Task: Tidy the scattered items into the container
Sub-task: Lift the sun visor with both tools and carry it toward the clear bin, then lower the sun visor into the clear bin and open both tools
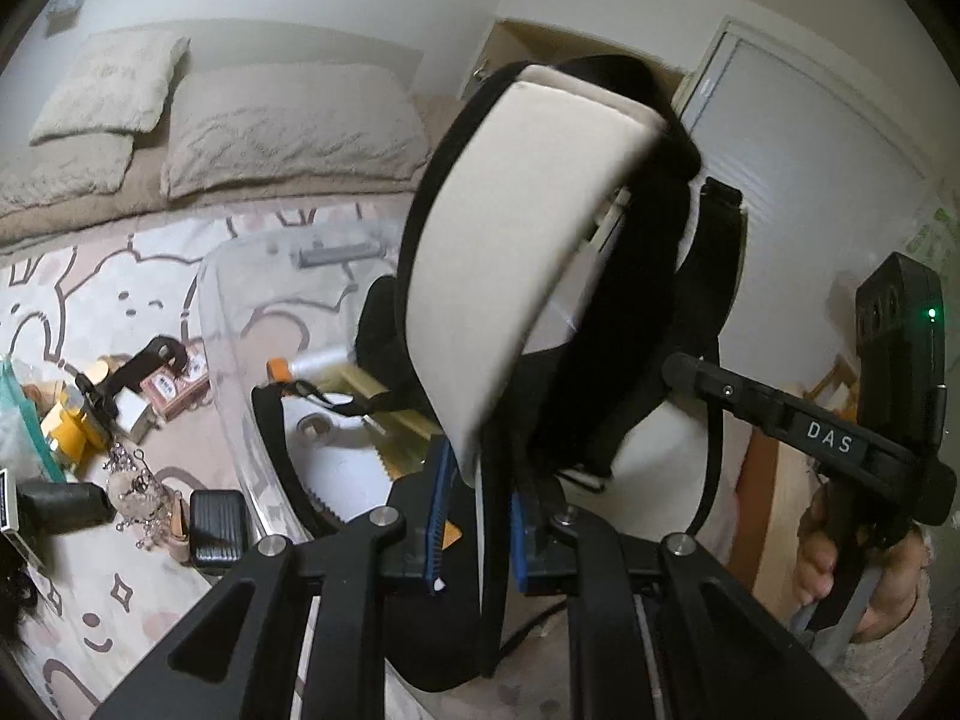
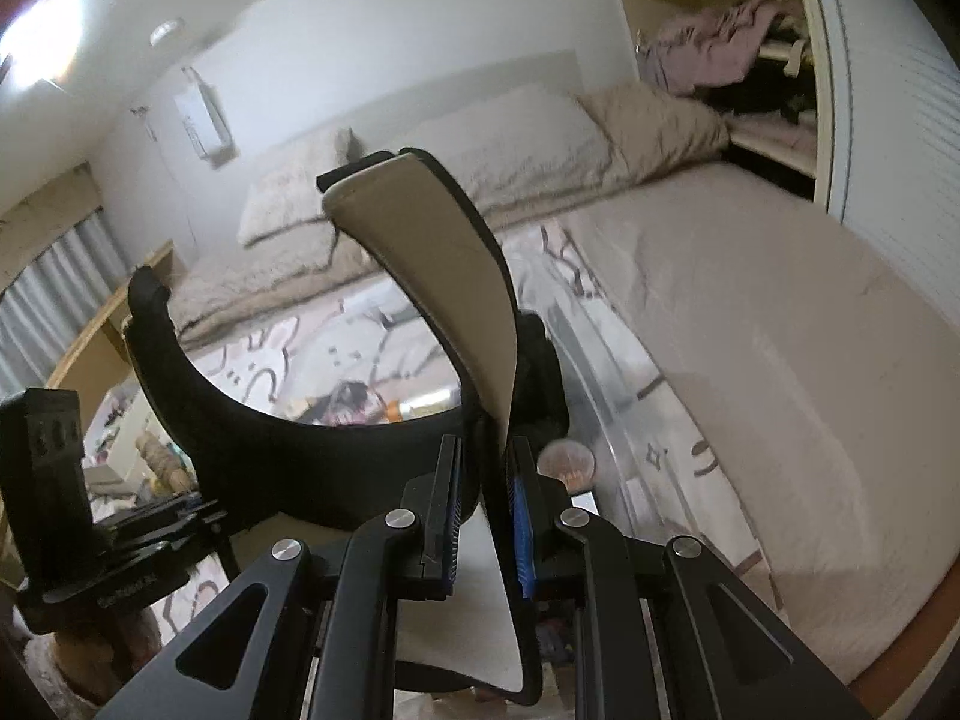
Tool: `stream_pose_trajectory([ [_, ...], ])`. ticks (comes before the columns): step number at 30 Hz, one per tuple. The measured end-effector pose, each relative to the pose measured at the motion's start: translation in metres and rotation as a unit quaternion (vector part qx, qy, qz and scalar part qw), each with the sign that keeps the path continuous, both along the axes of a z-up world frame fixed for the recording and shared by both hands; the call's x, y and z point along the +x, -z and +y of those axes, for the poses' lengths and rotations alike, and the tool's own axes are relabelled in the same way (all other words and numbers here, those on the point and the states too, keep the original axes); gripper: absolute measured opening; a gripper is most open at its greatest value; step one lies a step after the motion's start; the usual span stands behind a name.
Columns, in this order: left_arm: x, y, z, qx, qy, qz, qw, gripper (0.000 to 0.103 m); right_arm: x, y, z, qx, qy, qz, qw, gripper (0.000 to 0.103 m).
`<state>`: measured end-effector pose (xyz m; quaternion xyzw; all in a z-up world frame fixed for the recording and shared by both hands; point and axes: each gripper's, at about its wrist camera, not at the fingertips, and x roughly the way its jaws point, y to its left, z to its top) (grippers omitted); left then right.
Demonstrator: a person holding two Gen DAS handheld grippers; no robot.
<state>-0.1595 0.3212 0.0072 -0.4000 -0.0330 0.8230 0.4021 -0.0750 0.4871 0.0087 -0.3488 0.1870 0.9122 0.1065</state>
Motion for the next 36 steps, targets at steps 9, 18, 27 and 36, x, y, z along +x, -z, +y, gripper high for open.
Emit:
stream_pose_trajectory([
  [9,-0.006,0.000,-0.022,-0.018,-0.041,0.046,0.9980,0.096,-0.017,0.006,-0.007,0.021,0.005,-0.001,1.000,0.016],
  [18,-0.008,0.003,-0.029,-0.028,-0.040,0.061,0.9969,0.096,-0.025,0.006,-0.011,0.063,-0.016,-0.007,0.998,0.016],
  [27,-0.003,-0.002,-0.036,-0.025,-0.046,0.065,0.9965,0.096,-0.017,-0.008,-0.014,0.059,-0.017,0.005,0.998,0.016],
  [36,0.011,-0.019,-0.049,-0.035,-0.052,0.097,0.9933,0.096,-0.008,-0.016,-0.042,0.088,-0.030,0.001,0.996,0.016],
])
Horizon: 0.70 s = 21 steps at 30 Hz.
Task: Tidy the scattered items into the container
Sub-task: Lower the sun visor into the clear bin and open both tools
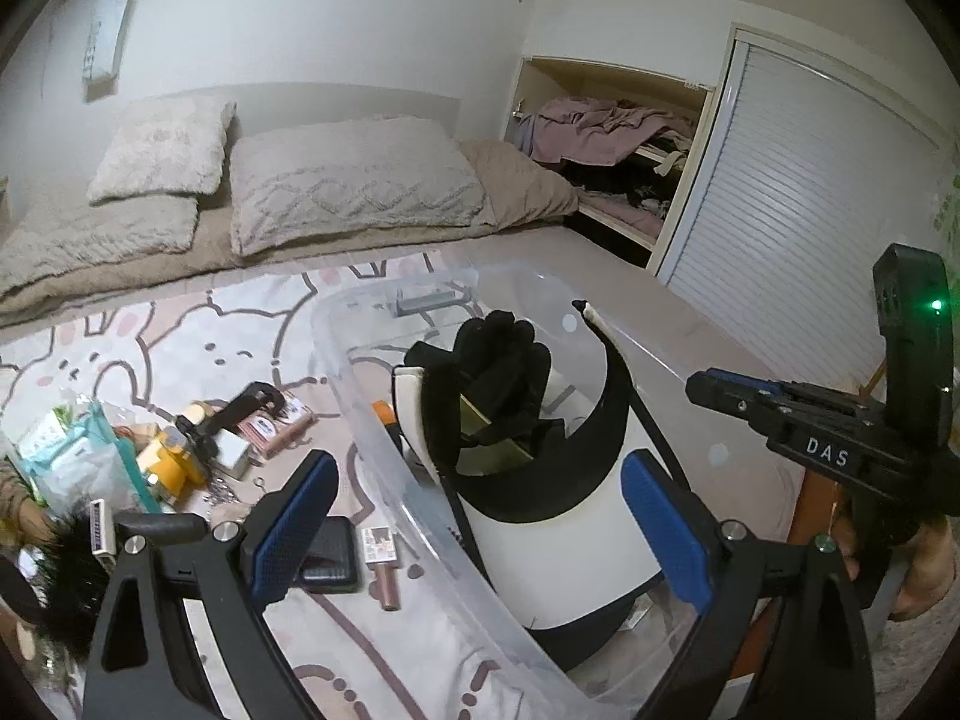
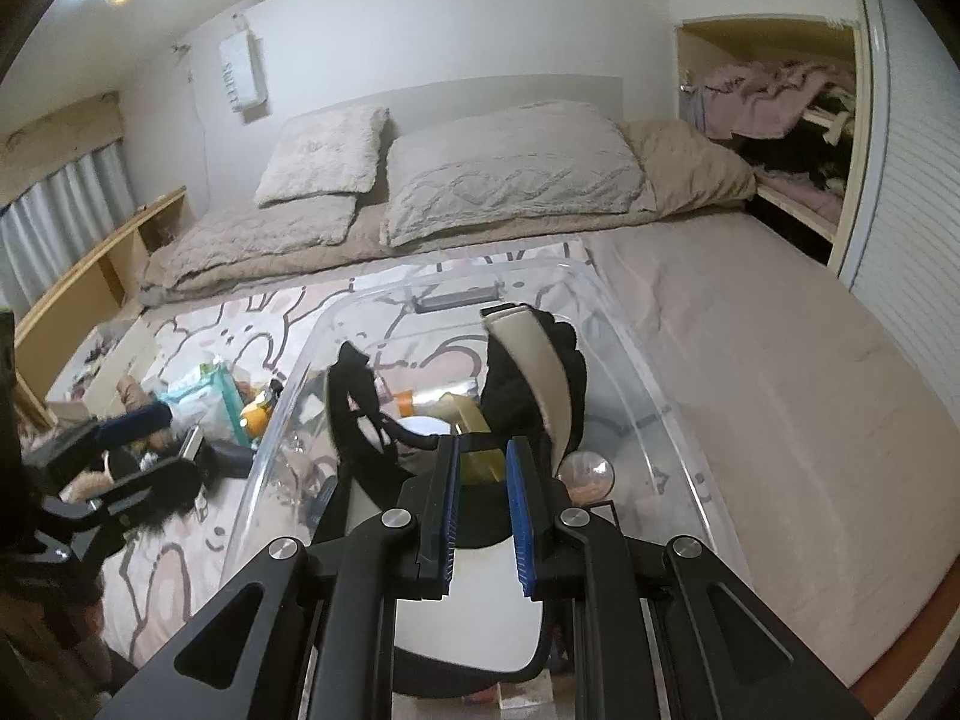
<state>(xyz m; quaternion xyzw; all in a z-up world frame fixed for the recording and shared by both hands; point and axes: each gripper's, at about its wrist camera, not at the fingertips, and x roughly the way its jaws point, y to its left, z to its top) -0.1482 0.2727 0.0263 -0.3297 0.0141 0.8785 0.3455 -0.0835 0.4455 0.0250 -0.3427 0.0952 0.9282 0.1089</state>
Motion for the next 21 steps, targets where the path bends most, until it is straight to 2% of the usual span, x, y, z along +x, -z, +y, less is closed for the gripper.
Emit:
stream_pose_trajectory([
  [5,0.009,-0.008,-0.008,-0.011,-0.005,0.015,0.9998,0.102,0.009,-0.003,-0.019,0.030,-0.001,0.001,1.000,0.018],
  [6,0.011,-0.009,-0.010,-0.013,-0.006,0.019,0.9997,0.102,0.011,-0.004,-0.022,0.036,0.000,0.003,0.999,0.032],
  [7,0.012,-0.010,-0.011,-0.015,-0.008,0.021,0.9996,0.102,0.014,-0.005,-0.026,0.041,0.000,0.008,0.999,0.051],
  [8,0.014,-0.011,-0.013,-0.017,-0.010,0.024,0.9995,0.102,0.017,-0.007,-0.029,0.047,-0.002,0.016,0.999,0.101],
  [12,0.019,-0.015,-0.019,-0.016,-0.016,0.034,0.9992,0.103,0.024,-0.008,-0.041,0.073,0.002,0.031,0.997,0.103],
  [21,0.035,-0.023,-0.031,-0.013,-0.022,0.050,0.9984,0.103,0.035,-0.008,-0.056,0.077,0.003,0.049,0.996,0.103],
])
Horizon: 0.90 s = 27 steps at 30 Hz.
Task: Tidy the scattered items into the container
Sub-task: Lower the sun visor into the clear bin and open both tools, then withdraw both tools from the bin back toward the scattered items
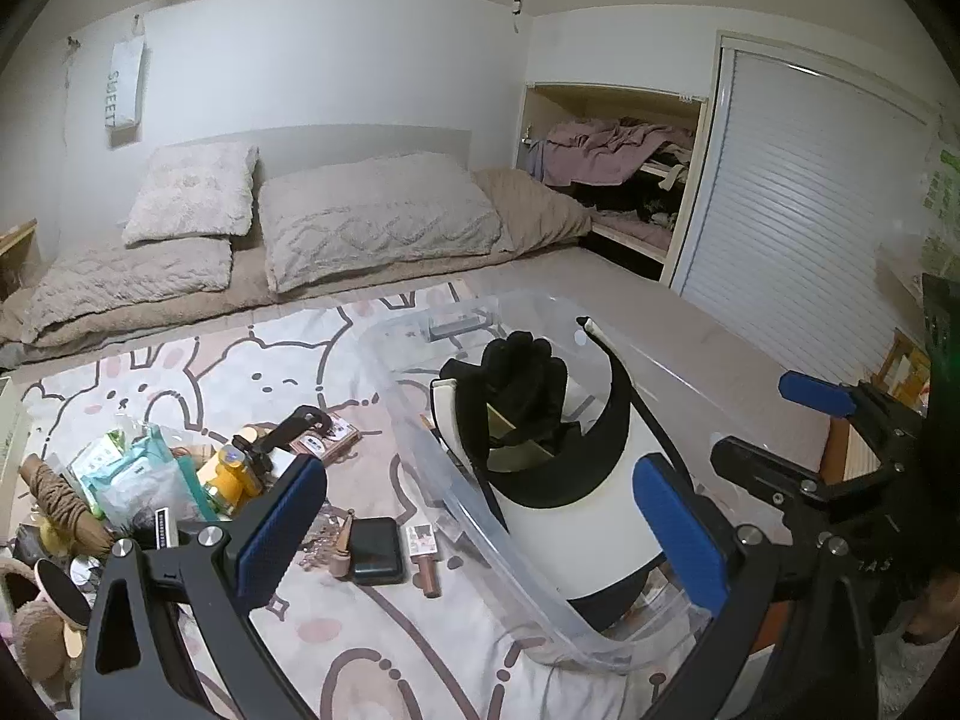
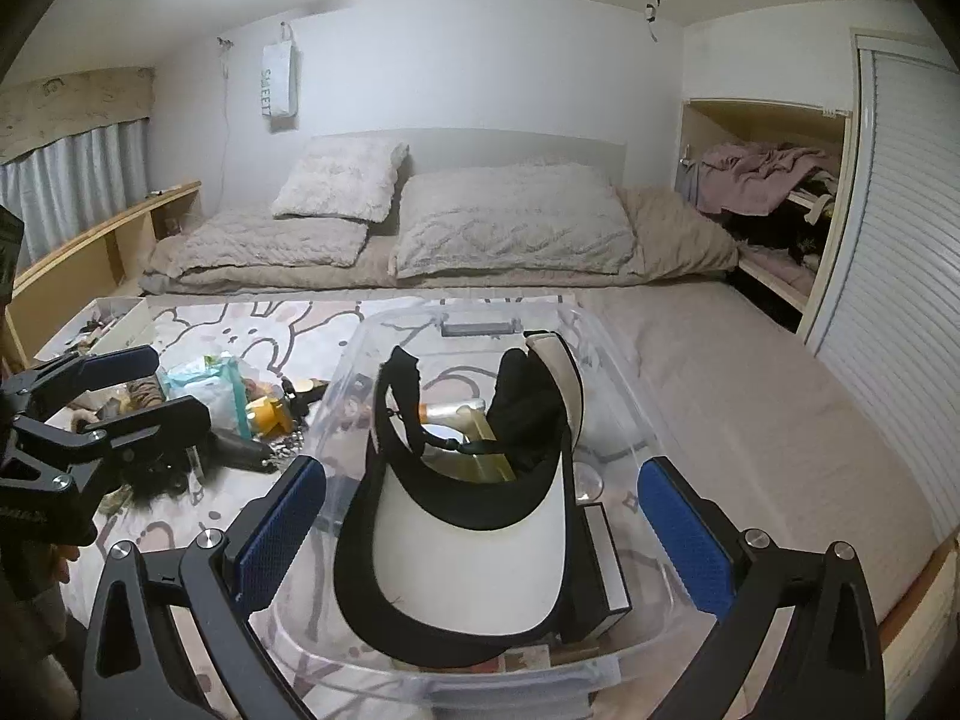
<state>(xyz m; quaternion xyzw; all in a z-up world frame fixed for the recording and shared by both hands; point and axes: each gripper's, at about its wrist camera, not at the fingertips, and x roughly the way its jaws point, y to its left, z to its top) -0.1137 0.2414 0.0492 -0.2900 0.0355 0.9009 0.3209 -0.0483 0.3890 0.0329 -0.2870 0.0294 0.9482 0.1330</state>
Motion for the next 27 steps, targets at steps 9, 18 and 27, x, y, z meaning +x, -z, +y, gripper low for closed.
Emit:
stream_pose_trajectory([
  [9,0.011,-0.008,-0.019,0.001,-0.010,0.012,0.9999,0.103,0.012,-0.005,-0.008,-0.007,0.008,0.015,1.000,0.103],
  [18,0.019,-0.013,-0.040,-0.004,-0.025,0.022,0.9995,0.103,0.021,-0.012,-0.022,-0.013,0.003,0.036,0.999,0.103],
  [27,0.025,-0.031,-0.079,-0.011,-0.062,0.059,0.9963,0.103,0.020,-0.025,-0.044,-0.025,-0.016,0.075,0.997,0.103],
])
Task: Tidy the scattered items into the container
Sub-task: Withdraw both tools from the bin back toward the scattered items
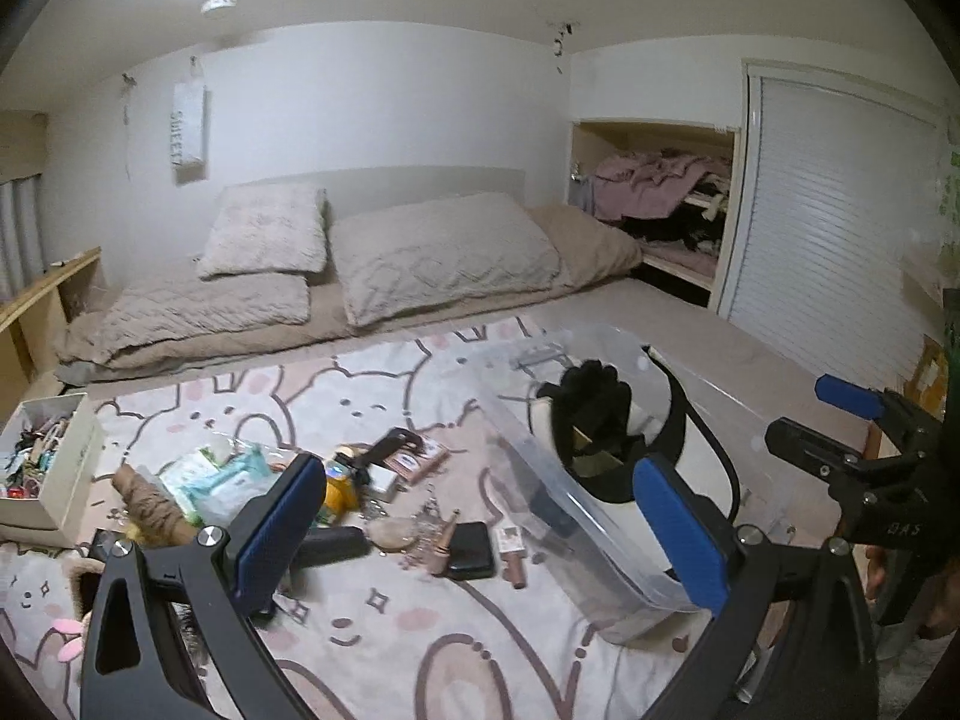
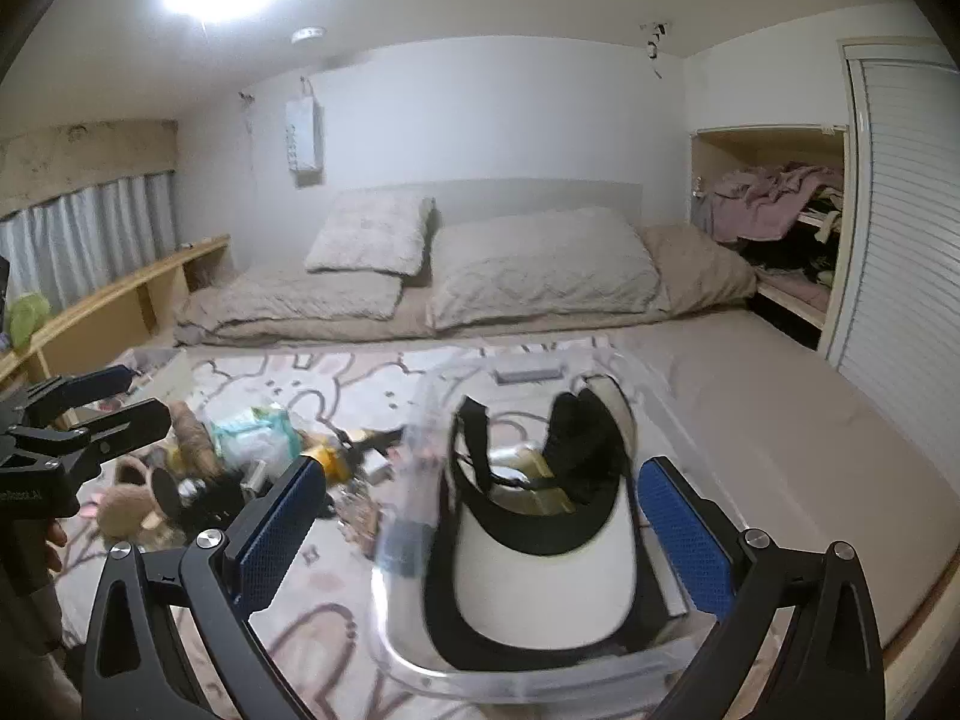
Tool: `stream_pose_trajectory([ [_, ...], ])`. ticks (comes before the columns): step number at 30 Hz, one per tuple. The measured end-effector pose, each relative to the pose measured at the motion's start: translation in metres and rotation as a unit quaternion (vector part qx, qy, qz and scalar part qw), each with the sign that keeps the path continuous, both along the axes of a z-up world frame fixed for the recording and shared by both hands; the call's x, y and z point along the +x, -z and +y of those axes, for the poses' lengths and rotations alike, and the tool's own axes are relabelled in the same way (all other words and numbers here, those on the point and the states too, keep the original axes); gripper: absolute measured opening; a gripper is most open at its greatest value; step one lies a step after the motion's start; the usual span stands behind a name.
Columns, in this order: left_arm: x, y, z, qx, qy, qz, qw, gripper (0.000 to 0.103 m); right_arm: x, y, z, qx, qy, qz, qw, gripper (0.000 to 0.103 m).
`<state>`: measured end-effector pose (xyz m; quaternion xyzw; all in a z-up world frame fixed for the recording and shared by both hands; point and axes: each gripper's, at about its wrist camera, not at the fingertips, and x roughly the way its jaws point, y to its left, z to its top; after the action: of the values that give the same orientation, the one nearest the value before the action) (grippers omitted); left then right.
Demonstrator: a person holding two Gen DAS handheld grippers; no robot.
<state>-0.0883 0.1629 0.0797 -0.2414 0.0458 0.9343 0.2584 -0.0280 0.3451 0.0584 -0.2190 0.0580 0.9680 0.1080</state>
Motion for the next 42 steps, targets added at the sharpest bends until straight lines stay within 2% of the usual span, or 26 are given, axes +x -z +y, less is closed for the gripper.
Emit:
stream_pose_trajectory([
  [11,-0.009,-0.026,-0.067,0.021,-0.061,0.043,0.9970,0.103,-0.010,-0.026,-0.056,0.021,-0.064,0.074,0.995,0.103],
  [16,-0.017,-0.020,-0.094,0.026,-0.092,0.044,0.9944,0.103,-0.025,-0.021,-0.079,0.026,-0.097,0.083,0.992,0.103],
  [21,-0.028,-0.004,-0.111,0.020,-0.117,0.041,0.9921,0.103,-0.047,-0.002,-0.101,0.024,-0.129,0.075,0.988,0.103],
  [25,-0.044,0.017,-0.124,0.026,-0.132,0.029,0.9906,0.103,-0.067,0.026,-0.115,0.031,-0.142,0.052,0.988,0.103],
  [32,-0.074,0.073,-0.144,0.023,-0.159,-0.017,0.9868,0.103,-0.099,0.073,-0.134,0.029,-0.163,0.000,0.986,0.103],
  [38,-0.093,0.121,-0.160,0.016,-0.181,-0.051,0.9820,0.103,-0.124,0.114,-0.138,-0.006,-0.167,-0.037,0.985,0.103],
  [42,-0.107,0.152,-0.169,0.024,-0.178,-0.079,0.9806,0.103,-0.139,0.142,-0.138,-0.029,-0.165,-0.064,0.984,0.103],
])
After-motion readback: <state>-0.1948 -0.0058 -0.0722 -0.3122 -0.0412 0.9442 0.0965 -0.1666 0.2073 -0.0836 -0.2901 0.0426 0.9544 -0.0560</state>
